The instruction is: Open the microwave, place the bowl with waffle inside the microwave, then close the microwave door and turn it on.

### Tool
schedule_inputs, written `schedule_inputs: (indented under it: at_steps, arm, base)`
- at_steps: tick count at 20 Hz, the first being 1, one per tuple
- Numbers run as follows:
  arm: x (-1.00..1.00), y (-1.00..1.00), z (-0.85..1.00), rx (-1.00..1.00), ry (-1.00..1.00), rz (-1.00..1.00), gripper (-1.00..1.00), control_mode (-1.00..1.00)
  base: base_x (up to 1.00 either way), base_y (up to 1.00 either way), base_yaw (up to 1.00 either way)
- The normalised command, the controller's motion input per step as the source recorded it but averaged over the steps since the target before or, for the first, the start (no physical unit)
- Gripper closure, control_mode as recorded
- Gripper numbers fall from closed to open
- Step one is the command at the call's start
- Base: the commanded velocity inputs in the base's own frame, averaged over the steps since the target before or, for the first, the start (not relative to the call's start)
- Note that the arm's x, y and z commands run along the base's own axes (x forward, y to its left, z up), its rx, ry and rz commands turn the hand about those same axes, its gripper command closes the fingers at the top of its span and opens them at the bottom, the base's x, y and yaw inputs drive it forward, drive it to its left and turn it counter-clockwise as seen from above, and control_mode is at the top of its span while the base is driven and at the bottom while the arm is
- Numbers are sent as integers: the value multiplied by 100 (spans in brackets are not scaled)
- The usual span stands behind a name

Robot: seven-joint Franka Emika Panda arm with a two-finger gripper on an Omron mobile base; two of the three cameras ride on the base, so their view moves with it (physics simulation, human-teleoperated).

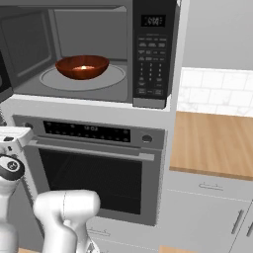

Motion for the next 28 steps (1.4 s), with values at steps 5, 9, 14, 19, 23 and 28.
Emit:
schedule_inputs:
  at_steps: [5,9,14,19,23,28]
  arm:
    - [0,17,0,0,-3,0,-100,-100]
    - [0,35,0,0,0,0,-100,-100]
    - [-1,44,0,0,-1,0,-100,-100]
    - [-7,44,0,0,-5,0,-100,-100]
    - [-11,50,0,0,-13,0,-100,-100]
    - [-17,50,0,-1,-18,0,-100,-100]
  base:
    - [0,0,0]
    - [0,0,0]
    - [0,0,0]
    - [0,0,0]
    - [0,0,0]
    - [0,0,0]
